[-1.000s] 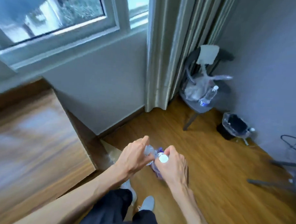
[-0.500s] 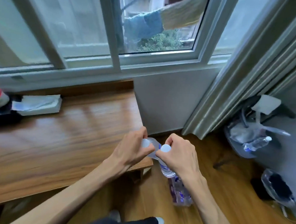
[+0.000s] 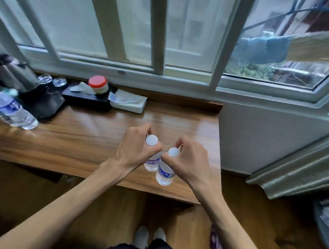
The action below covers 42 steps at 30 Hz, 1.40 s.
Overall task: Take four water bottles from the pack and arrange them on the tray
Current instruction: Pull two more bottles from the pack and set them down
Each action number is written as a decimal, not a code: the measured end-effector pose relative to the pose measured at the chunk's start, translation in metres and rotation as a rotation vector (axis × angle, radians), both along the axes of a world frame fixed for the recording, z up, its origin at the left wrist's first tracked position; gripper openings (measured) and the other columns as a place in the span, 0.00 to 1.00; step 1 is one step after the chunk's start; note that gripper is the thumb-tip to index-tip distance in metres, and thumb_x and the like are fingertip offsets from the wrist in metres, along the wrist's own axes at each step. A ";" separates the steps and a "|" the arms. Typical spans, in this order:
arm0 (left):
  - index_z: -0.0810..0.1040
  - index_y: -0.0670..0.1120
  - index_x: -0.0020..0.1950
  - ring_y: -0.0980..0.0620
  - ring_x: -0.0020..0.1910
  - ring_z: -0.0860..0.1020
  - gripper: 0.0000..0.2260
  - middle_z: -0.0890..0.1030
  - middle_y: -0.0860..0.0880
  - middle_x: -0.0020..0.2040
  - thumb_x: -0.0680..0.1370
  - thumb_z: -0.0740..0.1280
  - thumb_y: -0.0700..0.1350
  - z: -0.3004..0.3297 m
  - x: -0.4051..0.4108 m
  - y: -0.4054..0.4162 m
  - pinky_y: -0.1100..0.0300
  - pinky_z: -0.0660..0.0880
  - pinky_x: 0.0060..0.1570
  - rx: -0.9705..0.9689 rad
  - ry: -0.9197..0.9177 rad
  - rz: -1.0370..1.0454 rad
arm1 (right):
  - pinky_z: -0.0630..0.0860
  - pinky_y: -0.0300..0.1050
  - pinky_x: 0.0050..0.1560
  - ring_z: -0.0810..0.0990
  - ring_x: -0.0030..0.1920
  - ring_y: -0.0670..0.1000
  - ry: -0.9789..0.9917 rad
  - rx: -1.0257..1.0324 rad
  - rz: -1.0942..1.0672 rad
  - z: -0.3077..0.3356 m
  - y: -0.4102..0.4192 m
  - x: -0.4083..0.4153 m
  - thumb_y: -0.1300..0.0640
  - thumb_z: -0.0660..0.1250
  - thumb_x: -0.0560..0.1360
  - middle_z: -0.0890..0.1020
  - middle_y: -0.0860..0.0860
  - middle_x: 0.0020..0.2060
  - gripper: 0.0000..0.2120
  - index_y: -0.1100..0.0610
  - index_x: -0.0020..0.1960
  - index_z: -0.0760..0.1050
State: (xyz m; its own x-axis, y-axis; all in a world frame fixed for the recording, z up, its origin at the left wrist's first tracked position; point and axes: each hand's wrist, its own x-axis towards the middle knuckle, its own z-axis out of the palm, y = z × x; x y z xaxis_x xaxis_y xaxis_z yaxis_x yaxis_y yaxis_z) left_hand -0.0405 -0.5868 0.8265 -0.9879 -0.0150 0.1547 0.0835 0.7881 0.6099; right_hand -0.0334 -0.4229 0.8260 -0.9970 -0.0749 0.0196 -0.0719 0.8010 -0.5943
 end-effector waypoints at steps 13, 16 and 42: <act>0.77 0.43 0.41 0.48 0.35 0.79 0.13 0.80 0.47 0.34 0.66 0.75 0.50 0.006 0.026 -0.177 0.52 0.74 0.32 0.040 0.000 0.565 | 0.81 0.49 0.38 0.79 0.37 0.49 0.052 -0.006 0.459 0.008 -0.200 -0.049 0.40 0.73 0.67 0.80 0.49 0.36 0.18 0.55 0.43 0.76; 0.77 0.43 0.41 0.47 0.35 0.78 0.13 0.80 0.47 0.34 0.66 0.75 0.50 0.005 0.029 -0.226 0.55 0.72 0.31 0.025 0.008 0.633 | 0.81 0.49 0.38 0.78 0.38 0.49 0.054 -0.013 0.519 0.002 -0.254 -0.055 0.40 0.73 0.66 0.80 0.48 0.37 0.19 0.54 0.43 0.76; 0.80 0.48 0.40 0.58 0.35 0.79 0.12 0.81 0.54 0.33 0.65 0.77 0.53 -0.017 -0.008 -0.592 0.61 0.74 0.30 -0.032 -0.140 0.564 | 0.75 0.48 0.37 0.79 0.37 0.56 -0.070 0.017 0.481 -0.022 -0.603 -0.088 0.41 0.70 0.64 0.81 0.51 0.32 0.18 0.56 0.39 0.76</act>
